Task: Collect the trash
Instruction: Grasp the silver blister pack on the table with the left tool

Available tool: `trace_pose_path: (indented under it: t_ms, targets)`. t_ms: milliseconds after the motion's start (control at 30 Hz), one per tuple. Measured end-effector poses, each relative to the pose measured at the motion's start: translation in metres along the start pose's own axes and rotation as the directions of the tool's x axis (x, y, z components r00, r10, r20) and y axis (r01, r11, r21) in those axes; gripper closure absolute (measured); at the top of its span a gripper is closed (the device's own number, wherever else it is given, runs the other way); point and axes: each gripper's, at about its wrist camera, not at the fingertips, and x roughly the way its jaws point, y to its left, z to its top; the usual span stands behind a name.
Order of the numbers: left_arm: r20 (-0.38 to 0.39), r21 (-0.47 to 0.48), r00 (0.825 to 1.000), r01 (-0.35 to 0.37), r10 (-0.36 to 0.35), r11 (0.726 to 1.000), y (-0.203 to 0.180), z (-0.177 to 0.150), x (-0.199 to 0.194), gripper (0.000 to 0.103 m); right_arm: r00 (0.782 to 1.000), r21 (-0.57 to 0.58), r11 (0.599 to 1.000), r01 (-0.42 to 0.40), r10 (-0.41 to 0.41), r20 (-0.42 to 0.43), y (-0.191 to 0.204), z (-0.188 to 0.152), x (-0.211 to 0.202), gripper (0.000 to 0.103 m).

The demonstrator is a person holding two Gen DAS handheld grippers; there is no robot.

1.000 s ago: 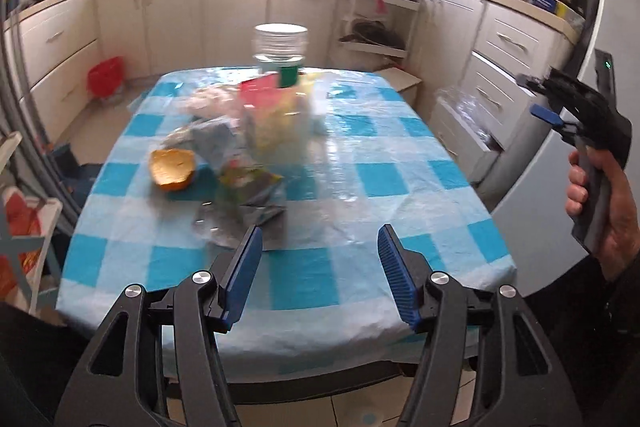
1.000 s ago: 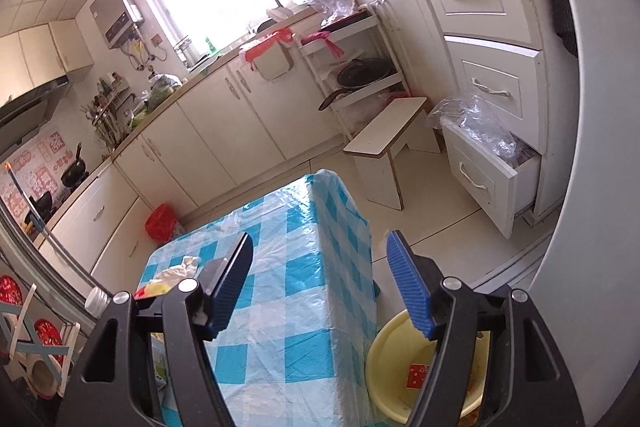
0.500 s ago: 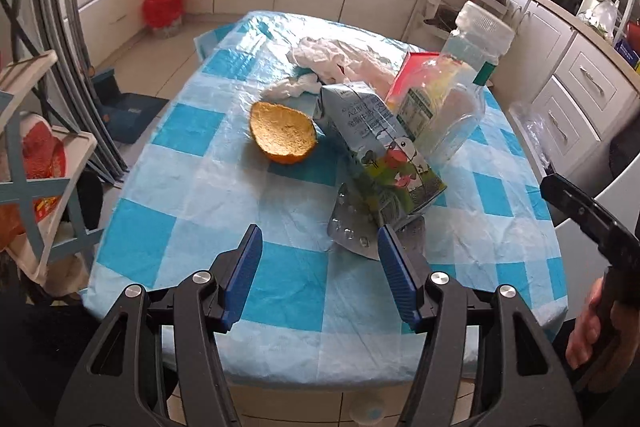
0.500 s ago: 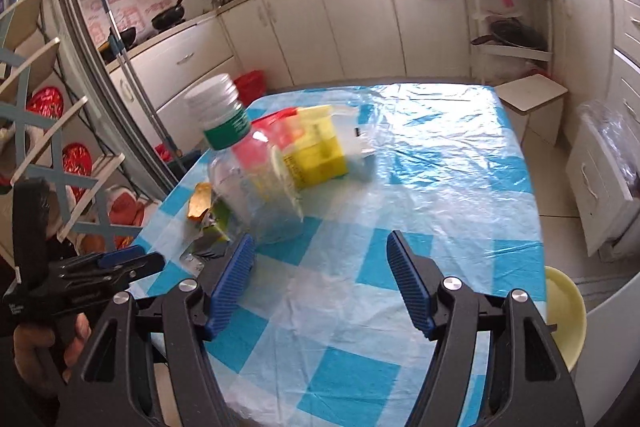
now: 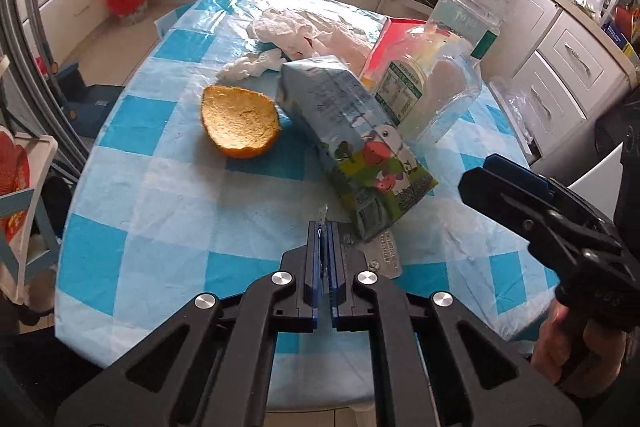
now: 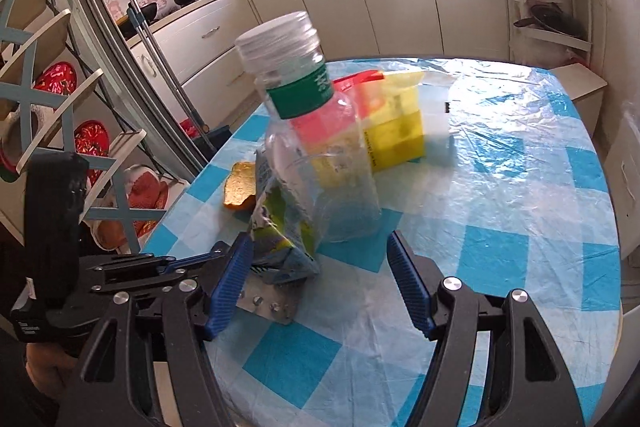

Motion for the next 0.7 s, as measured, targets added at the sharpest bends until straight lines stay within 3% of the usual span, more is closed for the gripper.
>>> trace_pose_path:
  t_ms: [233,367,400,433,700]
  targets:
    - [-0.037,-0.1,0.999,0.008,-0.012,0.995,0.052,-0.01,-0.016,0.098,0.999,-0.08,0.997,0.007,-0.01,-0.048,0.032,0.002,0.033,0.036]
    - [-0.043,-0.126,0.999,0.015,-0.02,0.992,0.062,-0.018,-0.015,0.097,0.998,-0.109,0.994,0.03,-0.036,-0.06,0.043,0.003,0.05,0.036]
    - [-0.044,-0.127,0.999,0.015,-0.02,0.992,0.064,-0.019,-0.015,0.096,0.997,-0.116,0.993,0.035,-0.043,-0.064,0.044,0.002,0.054,0.04]
    - [-0.045,-0.131,0.999,0.019,-0.025,0.991,0.065,-0.02,-0.014,0.095,0.997,-0.122,0.992,0.036,-0.045,-0.069,0.044,0.001,0.056,0.057]
    - [-0.043,-0.124,0.998,0.038,-0.044,0.992,0.059,-0.018,-0.008,0.074,0.988,-0.23,0.973,-0.03,-0.005,-0.152,0.046,-0.014,0.03,0.058]
